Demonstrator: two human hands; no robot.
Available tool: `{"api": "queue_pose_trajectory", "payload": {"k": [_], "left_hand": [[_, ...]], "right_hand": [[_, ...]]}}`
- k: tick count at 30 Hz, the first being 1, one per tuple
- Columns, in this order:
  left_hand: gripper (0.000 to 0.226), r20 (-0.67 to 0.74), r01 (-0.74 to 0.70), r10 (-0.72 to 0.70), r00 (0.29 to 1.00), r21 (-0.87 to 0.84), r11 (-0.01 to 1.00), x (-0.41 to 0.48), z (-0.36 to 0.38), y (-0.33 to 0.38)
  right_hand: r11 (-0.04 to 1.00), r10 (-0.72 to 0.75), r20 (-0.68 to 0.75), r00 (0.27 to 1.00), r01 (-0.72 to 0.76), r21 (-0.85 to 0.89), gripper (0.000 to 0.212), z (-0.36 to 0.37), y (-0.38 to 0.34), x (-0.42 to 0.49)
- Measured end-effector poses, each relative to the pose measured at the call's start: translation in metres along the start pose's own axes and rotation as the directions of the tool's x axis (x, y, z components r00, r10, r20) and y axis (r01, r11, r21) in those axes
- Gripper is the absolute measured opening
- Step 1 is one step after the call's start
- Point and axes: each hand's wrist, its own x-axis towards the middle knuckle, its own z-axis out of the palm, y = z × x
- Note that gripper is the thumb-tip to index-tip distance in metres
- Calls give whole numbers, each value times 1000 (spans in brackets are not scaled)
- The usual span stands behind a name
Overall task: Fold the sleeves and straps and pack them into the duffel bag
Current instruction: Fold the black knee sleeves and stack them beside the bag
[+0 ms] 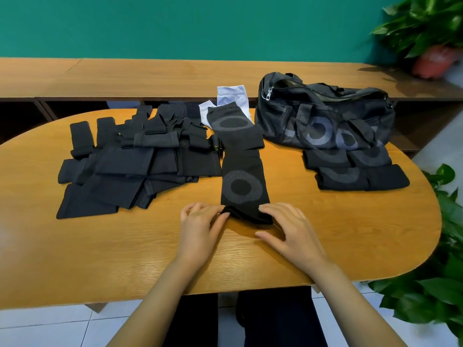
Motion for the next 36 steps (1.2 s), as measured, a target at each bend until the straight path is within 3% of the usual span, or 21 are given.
{"api": "queue_pose_trajectory", "payload": {"k": [5, 14, 19, 23, 27, 31, 36], "left_hand": [[22, 16, 58, -57, 998, -88, 994, 2, 2, -5], [42, -4, 100, -101, 995, -104, 990, 2, 1, -1], [41, -5, 96, -97, 995, -113, 989, 1, -2, 4], [36, -55, -56, 56, 997, 17, 998, 0, -5, 9], [42, 192, -336, 317, 929, 73, 939, -3, -1, 10], [56, 389, -294, 230, 892, 113, 949, 1, 0, 12], [64, 411, -248, 177, 894, 125, 961, 2, 2, 10]], "right_hand": [[998, 52, -71, 996, -53, -16, 28, 3, 5, 4], [974, 211, -64, 975, -204, 103, 46, 1, 3, 4], [952, 281, -35, 959, -274, 136, 50, 0, 0, 7], [953, 290, -49, 956, -285, 102, 51, -1, 0, 8], [952, 295, -54, 954, -289, 97, 44, 2, 3, 7], [980, 198, -133, 971, -200, -2, 43, 2, 1, 6], [995, 14, 105, 994, -4, -98, 54, 3, -1, 4]]}}
